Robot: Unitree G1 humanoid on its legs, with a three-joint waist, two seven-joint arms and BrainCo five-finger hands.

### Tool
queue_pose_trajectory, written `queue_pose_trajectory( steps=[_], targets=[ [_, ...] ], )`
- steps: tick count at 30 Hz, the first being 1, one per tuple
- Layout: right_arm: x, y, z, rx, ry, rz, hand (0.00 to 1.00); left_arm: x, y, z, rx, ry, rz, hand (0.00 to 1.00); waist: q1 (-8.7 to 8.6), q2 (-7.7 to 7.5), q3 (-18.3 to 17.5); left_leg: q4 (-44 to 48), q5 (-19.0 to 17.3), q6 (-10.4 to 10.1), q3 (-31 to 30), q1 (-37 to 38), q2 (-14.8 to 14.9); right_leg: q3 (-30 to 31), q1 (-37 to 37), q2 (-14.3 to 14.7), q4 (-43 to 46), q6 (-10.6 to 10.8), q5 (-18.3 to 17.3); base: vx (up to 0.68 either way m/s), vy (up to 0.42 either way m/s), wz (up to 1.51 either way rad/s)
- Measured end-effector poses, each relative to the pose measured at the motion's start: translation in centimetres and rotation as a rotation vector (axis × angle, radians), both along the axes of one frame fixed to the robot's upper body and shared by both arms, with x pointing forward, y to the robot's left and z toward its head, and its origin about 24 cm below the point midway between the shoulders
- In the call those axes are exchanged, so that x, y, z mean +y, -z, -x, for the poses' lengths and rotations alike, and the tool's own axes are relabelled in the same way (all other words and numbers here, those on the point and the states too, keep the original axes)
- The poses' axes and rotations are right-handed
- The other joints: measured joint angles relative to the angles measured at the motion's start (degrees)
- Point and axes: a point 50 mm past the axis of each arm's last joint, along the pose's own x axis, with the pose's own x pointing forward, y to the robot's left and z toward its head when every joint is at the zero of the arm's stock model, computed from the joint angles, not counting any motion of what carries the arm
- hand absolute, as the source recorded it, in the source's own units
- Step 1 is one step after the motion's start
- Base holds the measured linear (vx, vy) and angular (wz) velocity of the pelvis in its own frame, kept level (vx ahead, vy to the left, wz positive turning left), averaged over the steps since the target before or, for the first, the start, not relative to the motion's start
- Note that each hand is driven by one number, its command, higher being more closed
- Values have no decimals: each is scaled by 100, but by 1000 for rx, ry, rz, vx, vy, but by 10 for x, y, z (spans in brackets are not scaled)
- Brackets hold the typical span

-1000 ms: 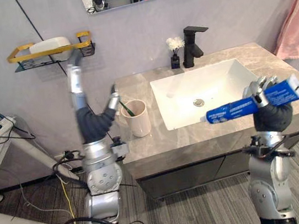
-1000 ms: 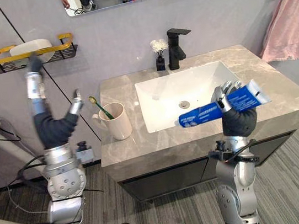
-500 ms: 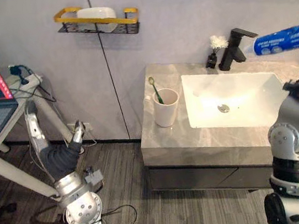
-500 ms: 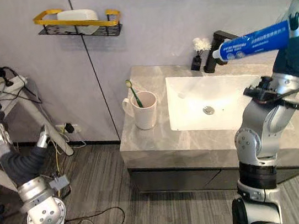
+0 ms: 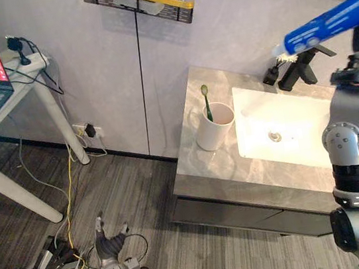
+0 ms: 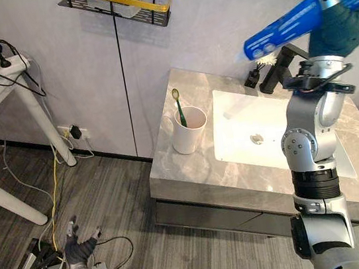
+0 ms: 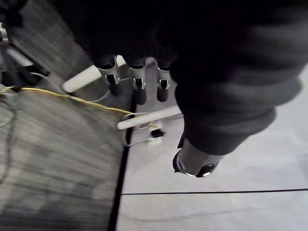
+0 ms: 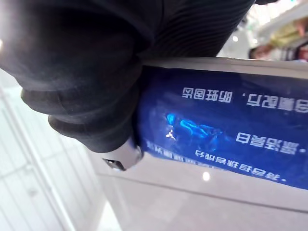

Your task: Organize washtable

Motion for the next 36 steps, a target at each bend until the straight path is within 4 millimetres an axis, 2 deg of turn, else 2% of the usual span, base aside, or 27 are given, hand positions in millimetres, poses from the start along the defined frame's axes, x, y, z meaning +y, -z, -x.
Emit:
queue_pose_trajectory(
  steps=[3, 6, 10, 15, 20, 24, 36],
  targets=[
    [10, 3, -4, 14, -108, 6, 100, 7, 20, 14, 101, -51, 59, 0, -12, -169, 77, -2, -14, -14, 117, -6, 31, 103, -78, 22, 1, -8, 9, 3, -9, -16],
    [16, 0, -1, 1, -161, 28, 100, 12, 31, 25, 155, -94, 90, 0, -37, -327, 170, -1, -30, -29, 143, -32, 36, 130, -124, 25, 3, -17, 18, 0, -5, -8],
    [25, -6, 6, -32, -203, 89, 100, 22, 36, 29, 183, -117, 97, 0, -68, -438, 227, 3, -35, -28, 130, -102, 40, 118, -207, 16, 62, -16, 17, 4, 0, 1],
    [33, 0, 4, -11, -235, 120, 100, 31, 42, 26, 198, -150, 115, 0, -52, -557, 313, 4, -34, -26, 67, -242, 40, 62, -316, 12, 84, -16, 17, 7, -6, 6],
    [31, 16, 3, 65, -172, 208, 100, 39, 48, 29, 227, -173, 126, 0, -52, -588, 385, 55, -30, -23, -61, -396, 30, -48, -393, -11, 156, -15, 16, 46, -5, 14],
    [21, 27, 6, 120, -136, 263, 100, 46, 52, 30, 250, -172, 116, 0, -137, -639, 448, 75, -31, -22, -141, -470, 16, -180, -397, -21, 155, -12, 14, 12, -6, 10],
    [24, 32, 6, 132, -156, 303, 100, 50, 53, 28, 245, -183, 126, 0, -119, -696, 563, 195, -31, -23, -217, -659, 19, -208, -501, -10, 154, -5, 8, 1, -3, 2]
  ],
)
